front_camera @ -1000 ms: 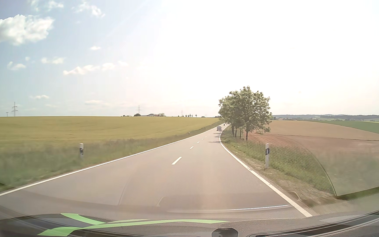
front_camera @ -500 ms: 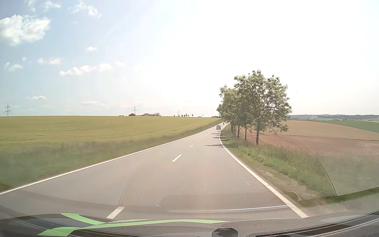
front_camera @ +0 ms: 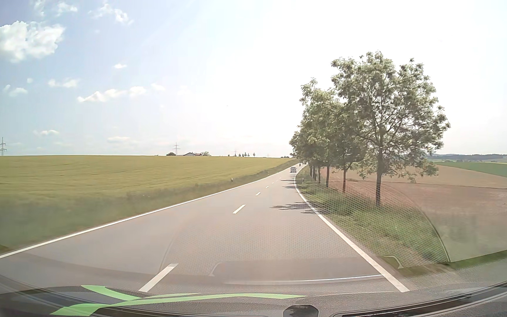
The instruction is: Follow the waypoints while adhering to traffic rules and regulations
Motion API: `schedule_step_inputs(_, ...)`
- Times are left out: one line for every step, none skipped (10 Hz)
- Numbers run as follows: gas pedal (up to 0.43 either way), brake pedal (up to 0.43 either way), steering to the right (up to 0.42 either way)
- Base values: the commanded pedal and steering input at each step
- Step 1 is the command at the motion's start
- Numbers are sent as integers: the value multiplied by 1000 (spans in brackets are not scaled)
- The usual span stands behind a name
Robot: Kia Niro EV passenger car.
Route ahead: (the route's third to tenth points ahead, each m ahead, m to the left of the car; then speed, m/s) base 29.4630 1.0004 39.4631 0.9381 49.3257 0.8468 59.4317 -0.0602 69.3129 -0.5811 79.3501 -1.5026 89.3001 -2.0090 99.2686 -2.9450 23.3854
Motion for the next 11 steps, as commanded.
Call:
schedule_step_inputs(118,0,4)
schedule_step_inputs(118,0,3)
schedule_step_inputs(130,0,3)
schedule_step_inputs(130,0,4)
schedule_step_inputs(130,0,4)
schedule_step_inputs(130,0,4)
schedule_step_inputs(130,0,4)
schedule_step_inputs(130,0,4)
schedule_step_inputs(130,0,4)
schedule_step_inputs(130,0,5)
schedule_step_inputs(130,0,6)
